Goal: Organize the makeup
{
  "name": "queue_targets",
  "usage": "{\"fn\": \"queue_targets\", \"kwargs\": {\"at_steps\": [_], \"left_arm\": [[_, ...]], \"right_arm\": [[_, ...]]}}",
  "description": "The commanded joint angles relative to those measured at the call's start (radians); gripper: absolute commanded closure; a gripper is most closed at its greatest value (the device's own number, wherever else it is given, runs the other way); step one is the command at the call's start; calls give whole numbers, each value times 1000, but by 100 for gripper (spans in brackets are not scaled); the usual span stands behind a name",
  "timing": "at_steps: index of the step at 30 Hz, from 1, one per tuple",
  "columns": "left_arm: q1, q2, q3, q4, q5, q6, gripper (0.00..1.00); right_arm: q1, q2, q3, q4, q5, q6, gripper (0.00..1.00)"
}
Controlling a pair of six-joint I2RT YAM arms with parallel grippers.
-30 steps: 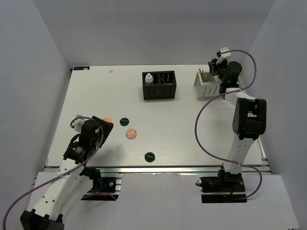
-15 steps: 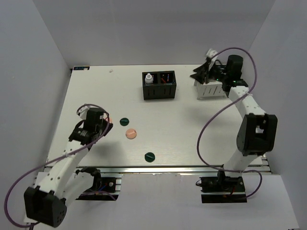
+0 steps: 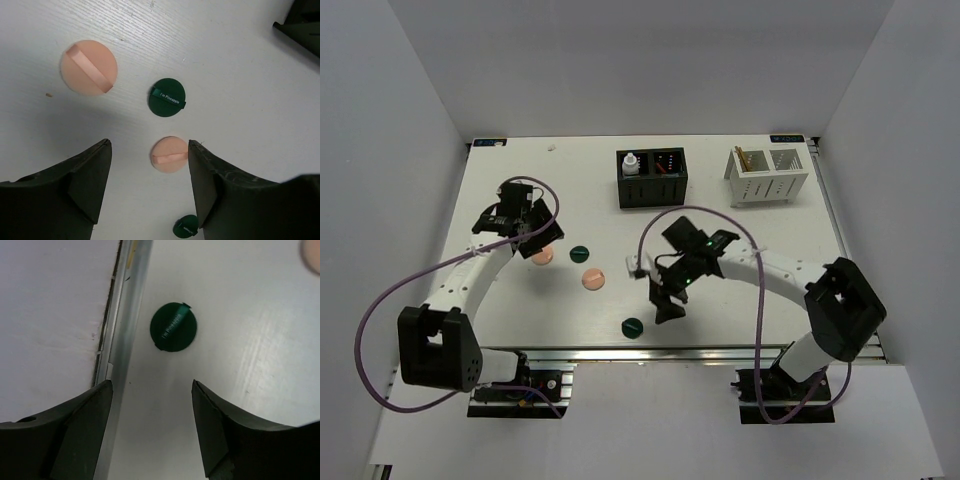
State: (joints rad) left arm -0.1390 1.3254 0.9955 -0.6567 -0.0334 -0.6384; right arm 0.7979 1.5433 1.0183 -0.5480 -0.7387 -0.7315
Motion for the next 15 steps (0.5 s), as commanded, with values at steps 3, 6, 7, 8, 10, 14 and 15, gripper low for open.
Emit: {"fn": "queue_targets", "kwargs": {"at_steps": [3, 6, 7, 8, 10, 14, 15], "left_arm": [[7, -113, -67, 35, 70, 25, 28], [7, -166, -128, 40, 78, 10, 28], [7, -201, -144, 40, 81, 2, 28], [7, -218, -158, 40, 84, -3, 29], [7, -274, -195, 39, 87, -12, 29], [7, -353, -239, 28, 84, -26, 28], [7, -365, -245, 25, 82, -26, 28]], "right_arm": [[142, 66, 26, 16, 160, 50, 31], [190, 145, 74, 46, 220, 111, 34], [198, 165, 84, 66, 234, 127, 36], [205, 196, 104, 77, 258, 141, 36], [219, 221, 117, 108, 294, 173, 38], [239, 256, 121, 167, 346, 208, 38], [241, 259, 123, 174, 352, 211, 38]]}}
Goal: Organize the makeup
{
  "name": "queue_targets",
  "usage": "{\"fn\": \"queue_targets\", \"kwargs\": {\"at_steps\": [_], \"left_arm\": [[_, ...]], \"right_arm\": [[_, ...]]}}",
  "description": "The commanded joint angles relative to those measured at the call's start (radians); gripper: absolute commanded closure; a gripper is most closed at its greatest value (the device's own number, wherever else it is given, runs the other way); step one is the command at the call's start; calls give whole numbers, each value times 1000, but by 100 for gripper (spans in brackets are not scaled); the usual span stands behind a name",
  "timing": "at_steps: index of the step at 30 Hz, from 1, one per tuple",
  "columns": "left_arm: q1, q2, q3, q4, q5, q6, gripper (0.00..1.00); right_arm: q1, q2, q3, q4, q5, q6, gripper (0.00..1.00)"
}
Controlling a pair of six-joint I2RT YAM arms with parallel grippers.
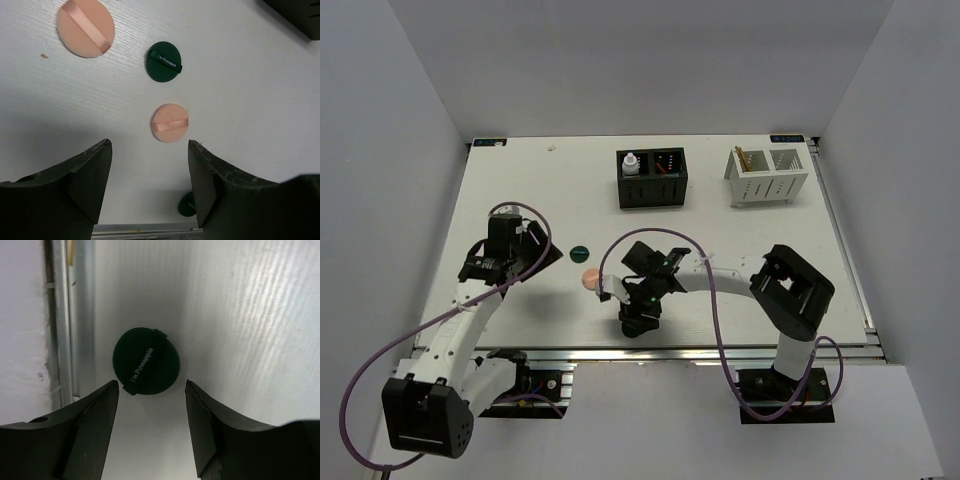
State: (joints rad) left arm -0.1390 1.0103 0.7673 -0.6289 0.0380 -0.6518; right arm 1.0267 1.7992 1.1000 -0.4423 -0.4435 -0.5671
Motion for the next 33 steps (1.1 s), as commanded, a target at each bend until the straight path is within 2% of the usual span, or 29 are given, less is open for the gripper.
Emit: {"fn": "queue_targets", "kwargs": {"at_steps": [1, 8, 11, 14, 15, 17, 18, 20, 21, 25, 28, 33], "left_arm": [[7, -61, -28, -6, 10, -14, 28], [7, -98, -48, -32, -3, -14, 28], [7, -98, -48, -32, -3, -14, 28], [7, -98, -48, -35, -7, -12, 28], [7, -98, -48, -37, -9, -12, 28], [7, -98, -51, -37, -9, -12, 28], [7, -98, -56, -34, -9, -15, 28], [7, -95, -60, -28, -4, -20, 28], [7, -93, -66, -23, -3, -28, 28], [7, -76, -75, -6, 2, -40, 28], [7, -64, -79, 8, 2, -43, 28], [7, -45, -94, 43, 17, -49, 28]], "right_arm": [[15, 8, 41, 74, 71, 53, 39], [42, 51, 38, 117, 107, 76, 42], [56, 72, 34, 131, 121, 81, 48], [67, 83, 21, 140, 135, 82, 59], [69, 83, 17, 142, 138, 79, 67], [69, 83, 5, 139, 144, 72, 76], [69, 80, 0, 136, 143, 61, 84], [67, 60, -20, 128, 135, 49, 92], [65, 48, -31, 128, 132, 43, 100], [23, -62, -66, 131, 51, 50, 100], [-57, -122, -65, 119, -9, 84, 100], [-272, -204, 12, 57, -80, 118, 100]]}}
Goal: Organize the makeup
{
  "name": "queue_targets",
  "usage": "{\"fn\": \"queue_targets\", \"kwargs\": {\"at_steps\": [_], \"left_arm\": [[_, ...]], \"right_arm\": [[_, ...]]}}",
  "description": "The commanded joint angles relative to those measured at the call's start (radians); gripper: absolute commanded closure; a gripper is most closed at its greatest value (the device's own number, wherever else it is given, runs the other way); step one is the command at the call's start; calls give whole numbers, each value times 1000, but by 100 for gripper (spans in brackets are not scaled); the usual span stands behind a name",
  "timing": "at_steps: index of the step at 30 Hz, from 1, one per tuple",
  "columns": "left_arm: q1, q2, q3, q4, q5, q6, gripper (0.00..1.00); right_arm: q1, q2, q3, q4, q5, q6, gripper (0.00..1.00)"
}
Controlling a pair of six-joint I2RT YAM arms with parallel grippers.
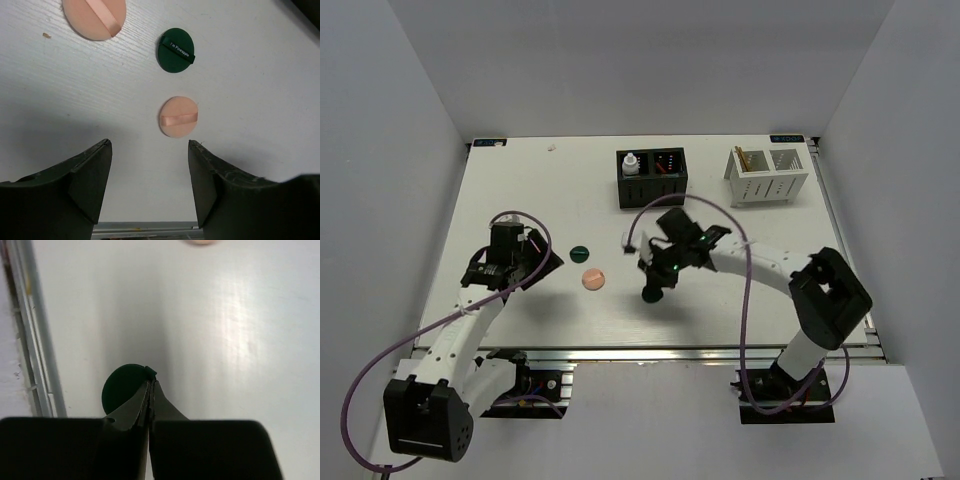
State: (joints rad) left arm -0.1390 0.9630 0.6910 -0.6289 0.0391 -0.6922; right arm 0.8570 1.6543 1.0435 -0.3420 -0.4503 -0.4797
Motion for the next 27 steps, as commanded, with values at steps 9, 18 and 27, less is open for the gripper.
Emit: {"fn": "queue_targets", "kwargs": {"at_steps": [9, 18, 27], "left_arm": [[7, 23, -48, 104, 30, -21, 28], [9, 37, -94, 163, 51, -26, 28], [7, 57, -76, 155, 33, -26, 28]], "right_arm": [[-655, -67, 364, 29, -1, 114, 100], [-970, 200, 652, 158, 341, 285, 100], [-981, 331, 682, 296, 538, 378, 100]]}}
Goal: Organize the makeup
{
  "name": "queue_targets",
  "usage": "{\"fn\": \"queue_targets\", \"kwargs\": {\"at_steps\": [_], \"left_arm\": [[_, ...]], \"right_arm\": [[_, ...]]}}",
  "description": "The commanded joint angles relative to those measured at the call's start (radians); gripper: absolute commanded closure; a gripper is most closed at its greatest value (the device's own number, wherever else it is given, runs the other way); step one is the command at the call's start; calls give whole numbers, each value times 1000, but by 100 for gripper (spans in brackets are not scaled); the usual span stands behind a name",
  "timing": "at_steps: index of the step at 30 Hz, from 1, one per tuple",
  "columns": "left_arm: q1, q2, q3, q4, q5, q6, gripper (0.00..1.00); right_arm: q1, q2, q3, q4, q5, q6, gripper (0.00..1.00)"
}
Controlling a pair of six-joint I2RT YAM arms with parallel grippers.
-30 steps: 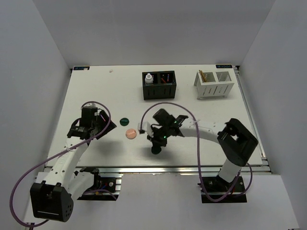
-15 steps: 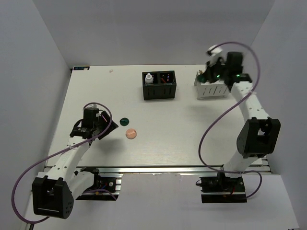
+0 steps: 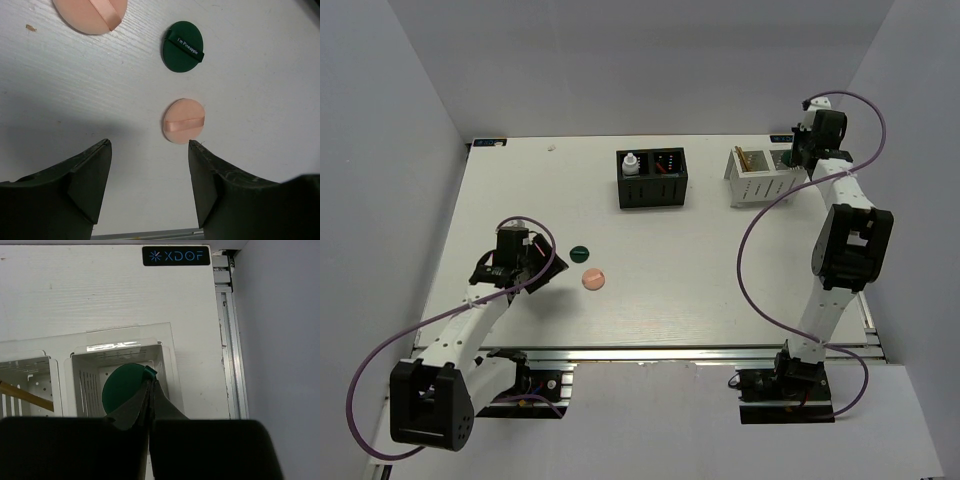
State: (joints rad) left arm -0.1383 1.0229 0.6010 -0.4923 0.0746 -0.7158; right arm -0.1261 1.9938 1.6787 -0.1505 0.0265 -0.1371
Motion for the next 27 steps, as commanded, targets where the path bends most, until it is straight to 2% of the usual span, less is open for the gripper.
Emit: {"fn": "queue_targets", "kwargs": {"at_steps": [1, 6, 7, 8, 10, 14, 19, 21, 22, 23, 24, 26, 27], "left_arm": [[8, 0, 16, 18, -2, -4, 28], [6, 28, 31, 17, 10, 4, 27], [6, 32, 37, 15, 10, 9, 26], [6, 39, 51, 12, 7, 18, 25], [6, 58, 68, 6, -10, 32, 25], [6, 108, 124, -6, -42, 52, 24], [8, 189, 235, -54, -108, 62, 26], [16, 212, 262, -72, -121, 62, 33], [29, 220, 267, -78, -121, 65, 41], [29, 224, 267, -80, -111, 70, 41], [49, 229, 269, -83, -101, 75, 52], [71, 246, 269, -89, -76, 99, 53], [94, 250, 269, -88, -40, 107, 53]], "right_arm": [[3, 0, 61, 101, 62, 36, 100], [2, 28, 50, 98, 55, 7, 100], [2, 26, 36, 98, 50, 4, 96], [2, 23, 29, 98, 46, 1, 81], [-1, 13, 12, 100, 24, -7, 66], [-7, 7, 18, 82, -13, 2, 56], [-10, -27, 39, 57, -89, -10, 55], [-12, -75, 47, 16, -273, -65, 58], [-13, -120, 32, -24, -478, -143, 60], [-14, -148, 13, -37, -584, -185, 60], [-14, -177, -13, -47, -688, -220, 61], [3, -270, -86, -35, -897, -272, 62], [17, -303, -164, -18, -934, -291, 61]]}}
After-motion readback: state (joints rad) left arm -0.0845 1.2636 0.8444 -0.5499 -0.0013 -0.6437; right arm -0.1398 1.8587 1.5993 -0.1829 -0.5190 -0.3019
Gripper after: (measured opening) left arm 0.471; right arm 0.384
